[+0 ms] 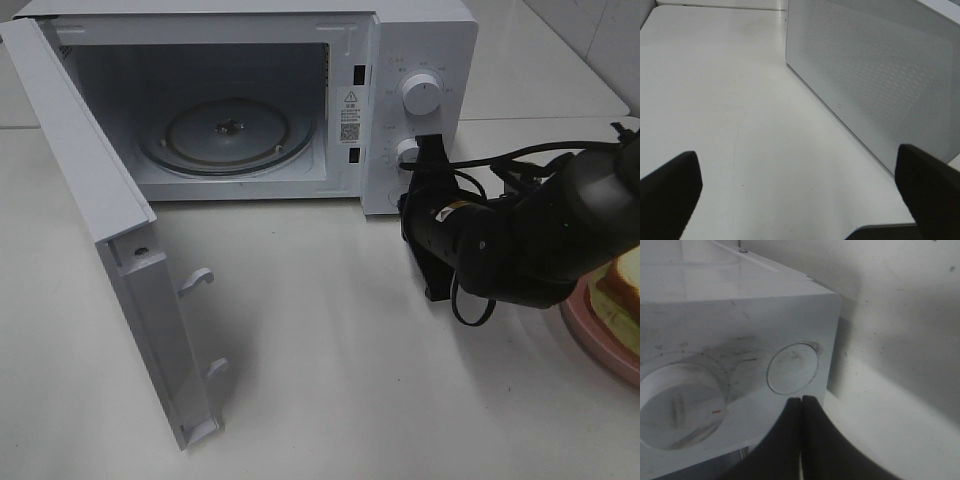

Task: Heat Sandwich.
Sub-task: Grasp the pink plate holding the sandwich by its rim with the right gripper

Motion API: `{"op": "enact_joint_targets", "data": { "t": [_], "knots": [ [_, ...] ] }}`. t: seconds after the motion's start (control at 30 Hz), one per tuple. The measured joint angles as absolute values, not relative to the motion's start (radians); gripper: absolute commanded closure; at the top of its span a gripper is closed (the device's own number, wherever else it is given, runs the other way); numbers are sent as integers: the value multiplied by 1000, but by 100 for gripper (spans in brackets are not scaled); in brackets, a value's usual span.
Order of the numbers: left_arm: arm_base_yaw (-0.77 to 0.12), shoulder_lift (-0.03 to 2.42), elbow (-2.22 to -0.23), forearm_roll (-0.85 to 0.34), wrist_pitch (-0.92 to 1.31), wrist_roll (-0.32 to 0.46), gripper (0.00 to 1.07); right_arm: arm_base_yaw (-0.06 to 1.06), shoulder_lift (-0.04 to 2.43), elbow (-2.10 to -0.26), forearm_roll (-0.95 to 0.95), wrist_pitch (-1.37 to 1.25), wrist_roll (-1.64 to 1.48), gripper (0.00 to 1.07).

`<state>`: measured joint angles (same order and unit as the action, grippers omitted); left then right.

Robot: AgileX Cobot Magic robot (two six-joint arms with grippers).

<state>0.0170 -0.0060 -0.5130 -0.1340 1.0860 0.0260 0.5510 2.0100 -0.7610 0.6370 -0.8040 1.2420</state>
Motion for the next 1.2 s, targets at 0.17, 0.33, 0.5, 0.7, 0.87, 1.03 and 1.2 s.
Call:
{"op": "enact_joint_targets", "data": {
  "t": [0.17, 0.33, 0.5, 0.7, 0.87, 1.03, 1.2],
  "knots": [
    [17, -6, -513, -134, 1086, 26, 9, 551, 1933, -680, 614, -792, 1242, 107],
    [17, -6, -513, -134, 1086, 26, 9, 551, 1865, -624, 555, -757, 1242, 106],
    [17, -6, -513, -134, 1086, 26, 9, 551, 1800, -585, 500, -674, 1202, 106],
    [17, -6, -513, -134, 1086, 26, 9, 551, 1734, -578, 389, -541, 1089, 105],
    [17, -6, -513, -134, 1086, 26, 9, 551, 1684, -578, 267, -416, 1020, 104],
    [17, -6, -513, -134, 1086, 26, 9, 521, 1644, -577, 143, -263, 961, 104],
    [17, -6, -513, -134, 1086, 26, 9, 492, 1609, -598, 43, -108, 890, 104]
  ]
}}
